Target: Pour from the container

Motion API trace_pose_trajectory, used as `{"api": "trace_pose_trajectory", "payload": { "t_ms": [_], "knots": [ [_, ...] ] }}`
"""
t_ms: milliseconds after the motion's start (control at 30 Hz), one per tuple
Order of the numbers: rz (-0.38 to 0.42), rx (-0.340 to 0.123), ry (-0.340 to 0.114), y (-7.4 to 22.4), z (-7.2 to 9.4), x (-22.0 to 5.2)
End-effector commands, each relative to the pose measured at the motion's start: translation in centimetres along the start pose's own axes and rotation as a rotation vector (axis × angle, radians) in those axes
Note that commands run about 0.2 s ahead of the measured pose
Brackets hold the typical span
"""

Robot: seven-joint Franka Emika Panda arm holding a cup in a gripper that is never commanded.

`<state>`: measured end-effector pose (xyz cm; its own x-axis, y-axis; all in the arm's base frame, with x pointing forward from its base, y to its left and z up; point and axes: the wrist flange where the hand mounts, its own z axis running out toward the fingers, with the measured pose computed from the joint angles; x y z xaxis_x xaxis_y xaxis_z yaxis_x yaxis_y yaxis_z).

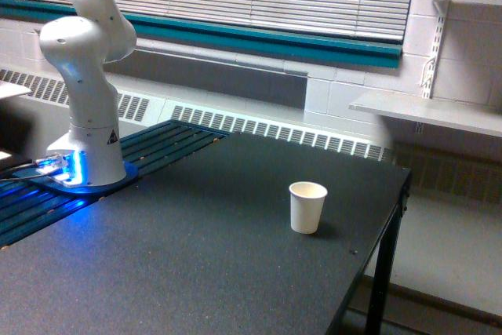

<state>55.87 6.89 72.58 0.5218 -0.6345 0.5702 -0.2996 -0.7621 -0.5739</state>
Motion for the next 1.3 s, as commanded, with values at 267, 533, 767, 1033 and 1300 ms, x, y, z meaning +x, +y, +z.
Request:
{"api": "trace_pose_trajectory", "payload": {
  "t_ms": [267, 533, 767, 1033, 1300],
  "knots": [
    [0.000, -0.001, -0.004, 1.7, 1.3, -1.3],
    [-0.011, -0.048, -0.012, 4.9, 3.3, -2.2],
    [-0.045, -0.109, -0.045, 7.7, 6.2, -4.5],
    [-0.076, -0.157, -0.121, 11.3, 10.0, -8.2],
    [-0.111, -0.203, -0.188, 13.9, 13.1, -11.7]
  ]
}}
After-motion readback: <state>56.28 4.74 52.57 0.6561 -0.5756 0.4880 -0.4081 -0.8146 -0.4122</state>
